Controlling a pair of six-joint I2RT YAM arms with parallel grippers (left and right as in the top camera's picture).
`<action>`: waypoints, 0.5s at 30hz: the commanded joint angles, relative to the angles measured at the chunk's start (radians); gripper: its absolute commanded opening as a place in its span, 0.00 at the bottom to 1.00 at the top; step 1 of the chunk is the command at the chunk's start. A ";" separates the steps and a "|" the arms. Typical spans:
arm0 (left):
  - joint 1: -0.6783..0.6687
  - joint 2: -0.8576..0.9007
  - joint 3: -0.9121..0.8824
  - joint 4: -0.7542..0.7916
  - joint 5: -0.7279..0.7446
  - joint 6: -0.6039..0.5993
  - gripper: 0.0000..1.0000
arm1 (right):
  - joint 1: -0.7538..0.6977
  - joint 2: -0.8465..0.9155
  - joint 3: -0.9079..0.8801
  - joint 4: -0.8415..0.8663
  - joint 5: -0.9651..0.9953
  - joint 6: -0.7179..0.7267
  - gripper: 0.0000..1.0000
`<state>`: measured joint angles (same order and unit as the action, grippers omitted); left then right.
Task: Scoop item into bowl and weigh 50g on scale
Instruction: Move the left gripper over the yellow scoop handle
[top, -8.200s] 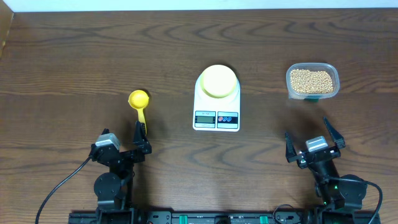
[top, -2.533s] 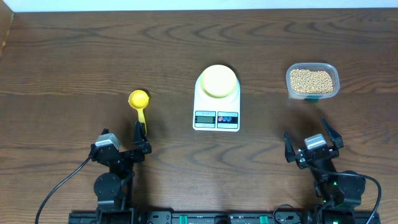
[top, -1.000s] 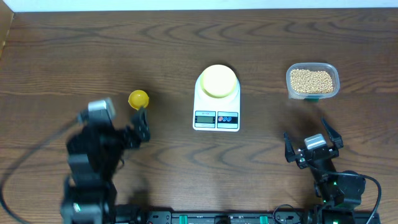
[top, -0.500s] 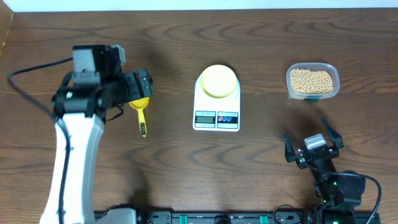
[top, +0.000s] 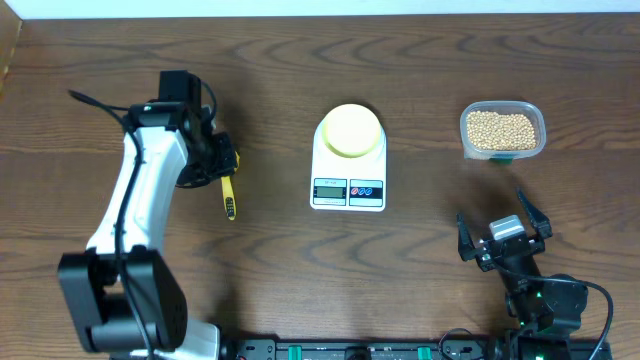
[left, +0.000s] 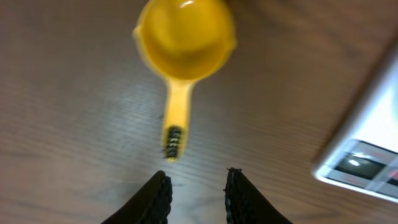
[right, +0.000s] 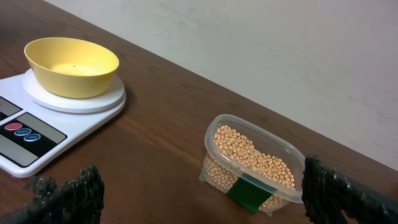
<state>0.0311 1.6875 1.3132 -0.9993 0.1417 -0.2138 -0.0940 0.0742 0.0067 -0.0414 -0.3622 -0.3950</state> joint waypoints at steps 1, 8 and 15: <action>0.003 0.050 0.011 -0.020 -0.083 -0.043 0.32 | -0.003 -0.002 -0.001 -0.005 0.005 -0.003 0.99; 0.003 0.121 -0.023 -0.013 -0.105 -0.043 0.81 | -0.003 -0.002 -0.001 -0.005 0.005 -0.003 0.99; 0.003 0.125 -0.034 0.021 -0.161 -0.051 0.88 | -0.003 -0.002 -0.001 -0.005 0.005 -0.003 0.99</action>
<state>0.0311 1.8084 1.2861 -0.9825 0.0204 -0.2558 -0.0940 0.0742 0.0067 -0.0414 -0.3622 -0.3950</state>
